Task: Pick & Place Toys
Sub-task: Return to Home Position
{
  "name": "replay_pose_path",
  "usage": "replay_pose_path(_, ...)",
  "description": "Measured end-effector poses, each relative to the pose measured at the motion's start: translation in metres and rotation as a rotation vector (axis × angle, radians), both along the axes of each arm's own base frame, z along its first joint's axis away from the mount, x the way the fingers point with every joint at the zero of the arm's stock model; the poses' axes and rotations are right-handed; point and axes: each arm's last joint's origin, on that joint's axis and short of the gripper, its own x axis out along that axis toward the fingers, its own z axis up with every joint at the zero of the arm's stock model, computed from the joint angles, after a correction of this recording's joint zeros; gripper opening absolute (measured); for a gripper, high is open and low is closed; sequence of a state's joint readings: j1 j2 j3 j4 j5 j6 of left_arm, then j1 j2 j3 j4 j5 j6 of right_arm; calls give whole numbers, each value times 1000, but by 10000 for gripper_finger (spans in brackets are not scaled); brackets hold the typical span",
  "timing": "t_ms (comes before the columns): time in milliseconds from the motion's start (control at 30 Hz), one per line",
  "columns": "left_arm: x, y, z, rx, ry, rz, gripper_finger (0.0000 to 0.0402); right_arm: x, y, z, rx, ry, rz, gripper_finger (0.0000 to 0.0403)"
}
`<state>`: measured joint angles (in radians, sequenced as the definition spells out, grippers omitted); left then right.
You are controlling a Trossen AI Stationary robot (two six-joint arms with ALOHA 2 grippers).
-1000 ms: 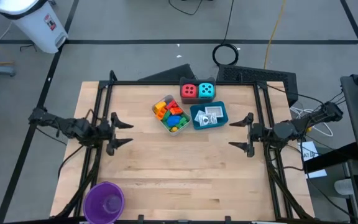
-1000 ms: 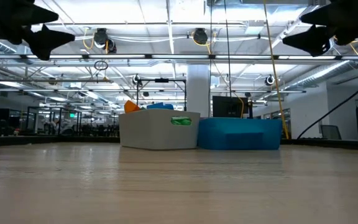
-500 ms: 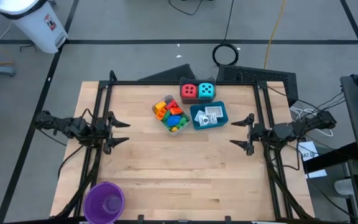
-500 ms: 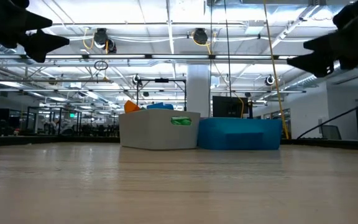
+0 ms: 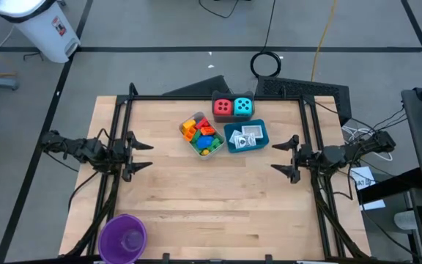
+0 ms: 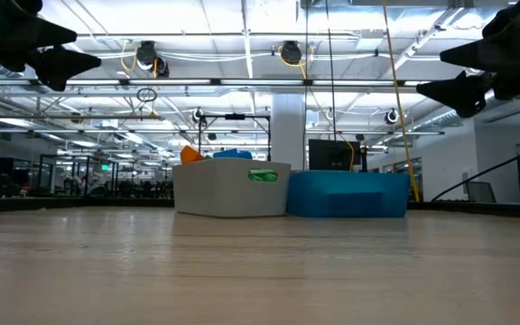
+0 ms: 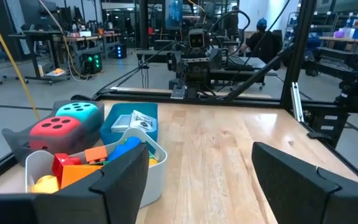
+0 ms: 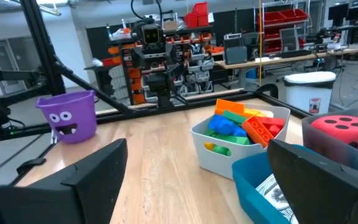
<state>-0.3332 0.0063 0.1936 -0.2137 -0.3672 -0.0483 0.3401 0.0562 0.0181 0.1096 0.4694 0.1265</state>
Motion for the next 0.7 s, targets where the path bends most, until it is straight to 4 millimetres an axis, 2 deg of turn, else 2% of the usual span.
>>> replay_pose_path(700,0,0,0,-5,-2,-1,292,0,0,1,-8,-7,-1,357)
